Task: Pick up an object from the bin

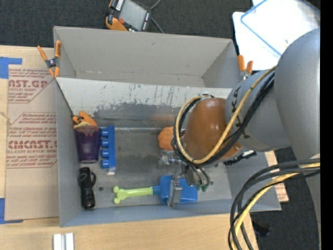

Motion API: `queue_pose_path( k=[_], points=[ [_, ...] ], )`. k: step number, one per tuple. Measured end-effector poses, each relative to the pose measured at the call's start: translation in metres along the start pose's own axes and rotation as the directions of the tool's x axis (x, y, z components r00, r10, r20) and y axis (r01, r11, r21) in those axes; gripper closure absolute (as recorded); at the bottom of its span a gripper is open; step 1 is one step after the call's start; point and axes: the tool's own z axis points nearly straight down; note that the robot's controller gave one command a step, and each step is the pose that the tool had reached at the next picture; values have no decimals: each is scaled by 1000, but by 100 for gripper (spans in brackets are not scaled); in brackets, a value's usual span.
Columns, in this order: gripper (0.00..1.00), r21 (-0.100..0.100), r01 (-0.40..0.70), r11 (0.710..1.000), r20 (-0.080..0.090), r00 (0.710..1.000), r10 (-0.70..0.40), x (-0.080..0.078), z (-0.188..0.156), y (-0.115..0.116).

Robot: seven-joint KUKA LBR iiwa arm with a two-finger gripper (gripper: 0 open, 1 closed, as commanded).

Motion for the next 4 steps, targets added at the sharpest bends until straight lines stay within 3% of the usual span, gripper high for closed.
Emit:
queue_pose_path(
  k=[1,2,3,4],
  points=[
    [0,0,12,1000,15,1000,-12,3,-30,2],
    [0,-1,3,1000,-1,1000,-3,2,-5,1],
    [0,-1,22,1000,23,999,-22,7,-2,-11],
    [100,-3,9,1000,8,1000,-9,3,-4,0]
  ],
)
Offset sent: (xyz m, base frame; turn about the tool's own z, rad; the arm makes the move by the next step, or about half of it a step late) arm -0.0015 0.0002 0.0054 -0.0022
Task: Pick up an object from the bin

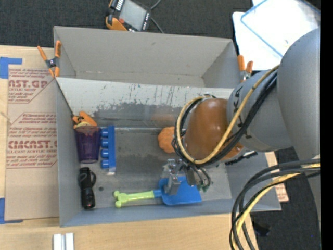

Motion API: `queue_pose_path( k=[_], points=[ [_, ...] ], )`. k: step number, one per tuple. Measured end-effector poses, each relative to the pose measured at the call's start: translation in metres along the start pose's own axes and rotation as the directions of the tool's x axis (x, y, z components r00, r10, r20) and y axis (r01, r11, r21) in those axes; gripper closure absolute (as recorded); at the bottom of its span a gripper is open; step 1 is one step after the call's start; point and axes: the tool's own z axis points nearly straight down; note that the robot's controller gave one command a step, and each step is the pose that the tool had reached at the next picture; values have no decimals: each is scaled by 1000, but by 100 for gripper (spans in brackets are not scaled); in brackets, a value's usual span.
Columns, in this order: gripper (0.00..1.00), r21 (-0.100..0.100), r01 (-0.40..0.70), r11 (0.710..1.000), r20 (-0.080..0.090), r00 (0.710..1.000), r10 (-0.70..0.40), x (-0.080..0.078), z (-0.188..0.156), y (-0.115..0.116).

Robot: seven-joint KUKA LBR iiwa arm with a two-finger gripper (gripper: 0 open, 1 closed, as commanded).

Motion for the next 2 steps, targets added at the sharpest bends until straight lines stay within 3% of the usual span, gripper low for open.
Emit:
queue_pose_path(
  k=[2],
  points=[
    [100,0,0,1000,0,1000,0,0,0,0]
  ],
)
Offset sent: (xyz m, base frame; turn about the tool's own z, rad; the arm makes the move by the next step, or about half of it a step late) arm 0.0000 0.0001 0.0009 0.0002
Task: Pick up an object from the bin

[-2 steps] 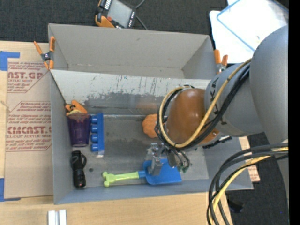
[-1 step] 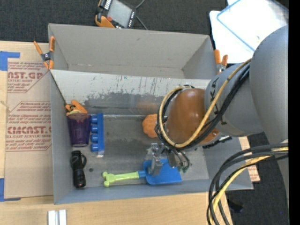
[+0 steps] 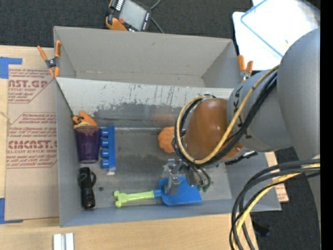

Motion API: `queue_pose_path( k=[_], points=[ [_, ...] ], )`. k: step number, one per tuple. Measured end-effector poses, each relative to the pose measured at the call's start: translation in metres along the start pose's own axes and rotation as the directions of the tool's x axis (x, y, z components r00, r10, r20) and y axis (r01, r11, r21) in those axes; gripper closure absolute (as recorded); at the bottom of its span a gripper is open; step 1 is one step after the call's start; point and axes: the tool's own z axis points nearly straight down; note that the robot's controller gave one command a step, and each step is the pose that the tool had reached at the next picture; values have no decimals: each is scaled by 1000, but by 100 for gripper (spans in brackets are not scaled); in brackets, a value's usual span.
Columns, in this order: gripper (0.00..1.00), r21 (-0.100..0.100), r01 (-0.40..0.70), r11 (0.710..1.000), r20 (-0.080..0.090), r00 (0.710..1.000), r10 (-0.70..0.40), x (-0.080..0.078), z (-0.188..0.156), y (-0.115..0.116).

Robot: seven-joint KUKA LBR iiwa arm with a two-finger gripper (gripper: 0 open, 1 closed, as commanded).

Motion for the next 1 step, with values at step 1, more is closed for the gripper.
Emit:
queue_pose_path(
  k=[1],
  points=[
    [100,0,0,1000,1,1000,0,0,-1,0]
  ],
)
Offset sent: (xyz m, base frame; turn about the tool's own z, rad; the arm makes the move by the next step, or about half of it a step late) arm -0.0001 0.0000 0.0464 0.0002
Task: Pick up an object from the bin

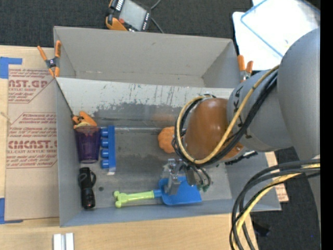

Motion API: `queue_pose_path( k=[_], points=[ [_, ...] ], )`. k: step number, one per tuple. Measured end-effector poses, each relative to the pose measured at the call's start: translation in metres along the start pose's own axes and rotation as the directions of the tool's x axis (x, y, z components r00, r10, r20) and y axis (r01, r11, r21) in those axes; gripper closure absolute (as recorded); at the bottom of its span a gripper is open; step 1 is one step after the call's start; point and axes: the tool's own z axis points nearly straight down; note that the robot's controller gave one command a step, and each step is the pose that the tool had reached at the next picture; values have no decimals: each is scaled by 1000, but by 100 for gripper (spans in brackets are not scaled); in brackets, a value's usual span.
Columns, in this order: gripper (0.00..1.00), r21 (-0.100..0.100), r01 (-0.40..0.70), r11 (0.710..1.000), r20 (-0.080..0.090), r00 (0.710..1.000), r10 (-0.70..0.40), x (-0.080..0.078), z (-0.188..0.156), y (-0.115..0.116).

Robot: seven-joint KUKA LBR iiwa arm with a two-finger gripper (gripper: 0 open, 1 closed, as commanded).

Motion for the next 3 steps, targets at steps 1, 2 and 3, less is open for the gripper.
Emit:
queue_pose_path(
  k=[1,2,3],
  points=[
    [100,0,0,1000,-5,1000,0,1,-19,0],
    [100,0,0,1000,-3,1000,0,0,-50,0],
    [100,0,0,1000,-8,1000,0,1,-83,1]
  ],
)
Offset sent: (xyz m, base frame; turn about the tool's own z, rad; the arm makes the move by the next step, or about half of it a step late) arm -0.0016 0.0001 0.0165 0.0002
